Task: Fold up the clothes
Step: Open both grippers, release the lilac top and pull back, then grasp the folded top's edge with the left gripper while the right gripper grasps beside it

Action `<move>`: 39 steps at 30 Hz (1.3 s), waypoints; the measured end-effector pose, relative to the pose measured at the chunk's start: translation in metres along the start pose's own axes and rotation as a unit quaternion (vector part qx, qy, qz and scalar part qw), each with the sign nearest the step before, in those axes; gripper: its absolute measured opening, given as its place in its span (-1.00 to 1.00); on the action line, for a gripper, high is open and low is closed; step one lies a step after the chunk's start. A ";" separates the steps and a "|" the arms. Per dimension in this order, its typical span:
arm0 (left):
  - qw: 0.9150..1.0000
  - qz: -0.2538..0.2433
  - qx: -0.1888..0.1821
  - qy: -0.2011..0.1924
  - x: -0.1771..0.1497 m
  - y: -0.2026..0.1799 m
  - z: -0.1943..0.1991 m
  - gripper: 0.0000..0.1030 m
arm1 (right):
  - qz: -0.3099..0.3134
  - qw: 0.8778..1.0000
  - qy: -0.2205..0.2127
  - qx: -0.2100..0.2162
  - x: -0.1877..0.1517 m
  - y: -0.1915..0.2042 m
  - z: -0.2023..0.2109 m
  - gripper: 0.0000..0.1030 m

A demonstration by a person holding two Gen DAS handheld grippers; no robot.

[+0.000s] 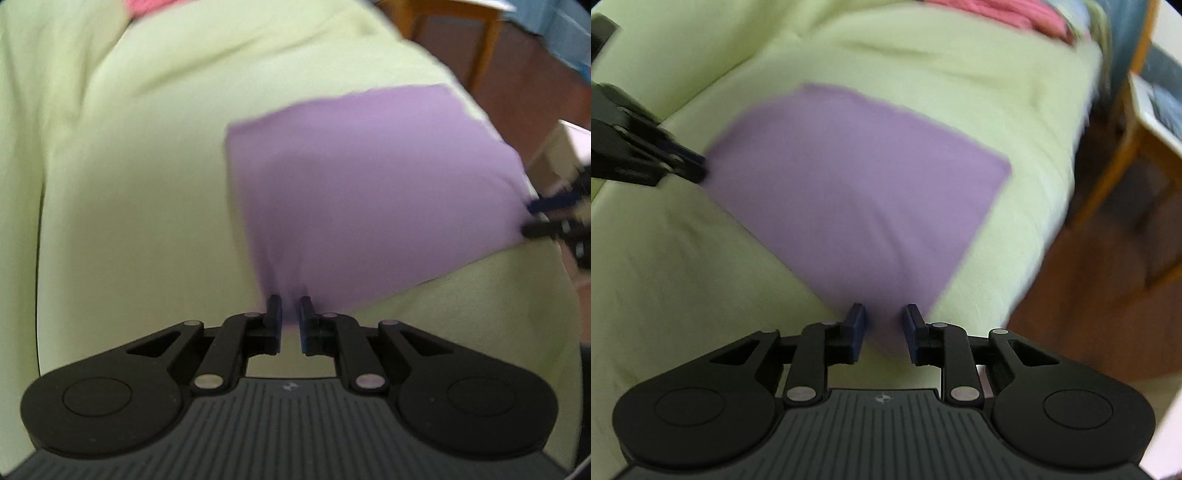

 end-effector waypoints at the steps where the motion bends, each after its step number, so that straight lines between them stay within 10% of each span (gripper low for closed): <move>1: 1.000 0.016 0.003 0.021 0.002 0.001 0.003 -0.80 | -0.022 1.000 -0.012 0.003 0.002 -0.003 0.009 -0.50; 9: 0.990 0.089 0.011 0.108 0.007 -0.012 0.053 -0.60 | -0.111 0.992 -0.051 -0.009 0.013 -0.017 0.080 -0.35; 20: 0.992 0.086 0.013 0.094 0.006 -0.020 0.070 -0.49 | -0.135 0.989 -0.052 0.005 0.006 -0.011 0.097 -0.32; 28: 0.988 0.142 -0.063 0.025 0.008 0.034 0.051 -0.29 | -0.165 0.985 -0.049 0.024 0.012 -0.026 0.078 -0.21; 39: 0.928 0.238 -0.285 0.029 0.064 0.114 -0.069 -0.03 | -0.183 0.980 -0.040 0.066 0.064 -0.094 0.007 -0.18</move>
Point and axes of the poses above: each gripper's, at about its wrist camera, not at the fingertips, and z roughly against the way its jaws point, y to its left, x to its top, the point moved 3 cm from there along -z, roughly the way its jaws point, and after that the axes turned 9 degrees about x, right-handed, at the moved point
